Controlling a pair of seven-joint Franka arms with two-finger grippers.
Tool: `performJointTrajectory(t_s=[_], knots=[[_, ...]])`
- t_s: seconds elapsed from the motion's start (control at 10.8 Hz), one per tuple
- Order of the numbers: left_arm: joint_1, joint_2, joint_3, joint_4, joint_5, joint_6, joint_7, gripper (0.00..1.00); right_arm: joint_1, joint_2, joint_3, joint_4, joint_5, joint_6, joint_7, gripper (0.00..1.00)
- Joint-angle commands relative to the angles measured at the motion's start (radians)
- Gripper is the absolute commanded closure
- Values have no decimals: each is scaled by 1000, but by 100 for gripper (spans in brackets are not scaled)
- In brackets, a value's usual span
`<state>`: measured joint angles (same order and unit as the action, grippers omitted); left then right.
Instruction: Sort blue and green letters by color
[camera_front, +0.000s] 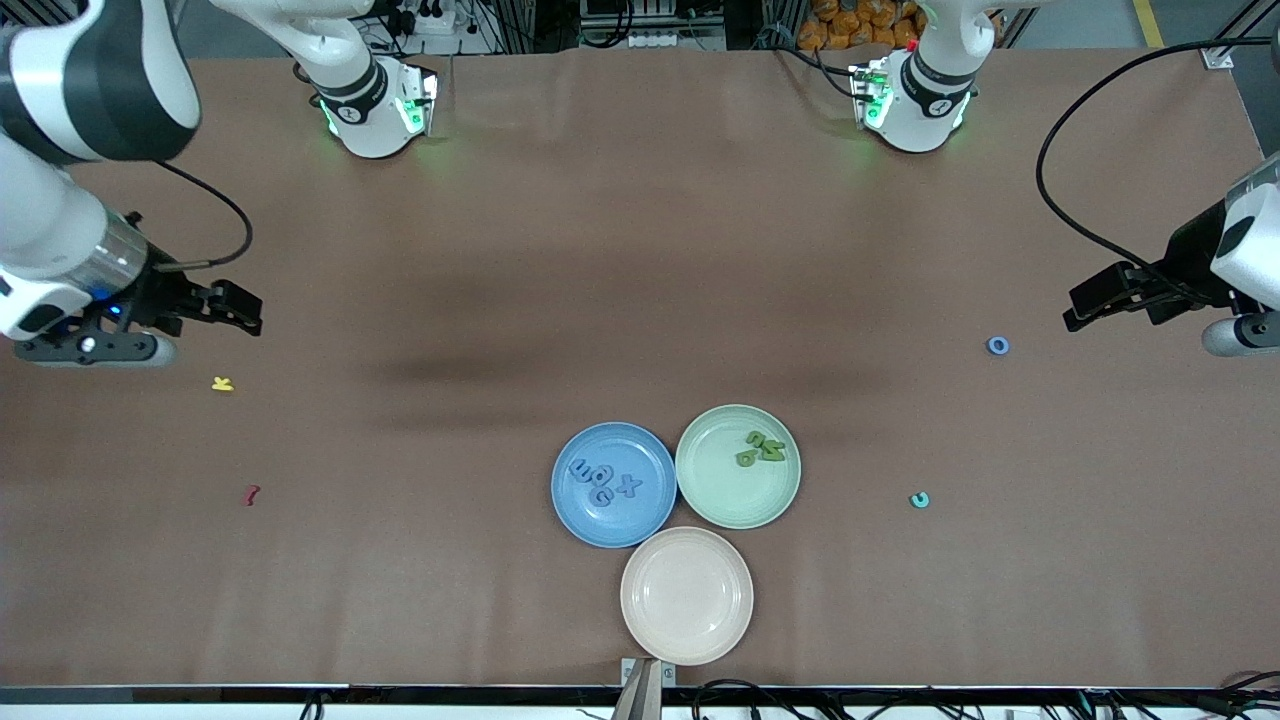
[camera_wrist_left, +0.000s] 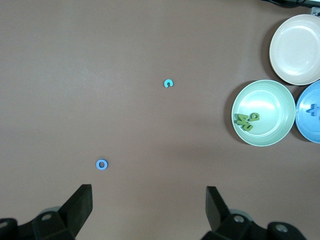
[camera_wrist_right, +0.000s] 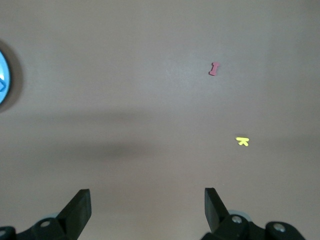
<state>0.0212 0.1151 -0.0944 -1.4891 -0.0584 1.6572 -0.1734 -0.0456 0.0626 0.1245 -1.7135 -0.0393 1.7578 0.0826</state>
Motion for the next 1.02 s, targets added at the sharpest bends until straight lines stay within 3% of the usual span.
performJointTrajectory(t_s=[0.0, 0.28, 0.92], knots=[[0, -3, 1, 1, 20, 4, 28, 0, 53, 5, -46, 138, -8, -107, -14, 0], [2, -3, 1, 1, 20, 4, 28, 0, 46, 5, -49, 239, -1, -204, -75, 0], [-1, -3, -2, 0, 22, 4, 29, 0, 43, -1, -74, 241, 4, -170, -130, 0]])
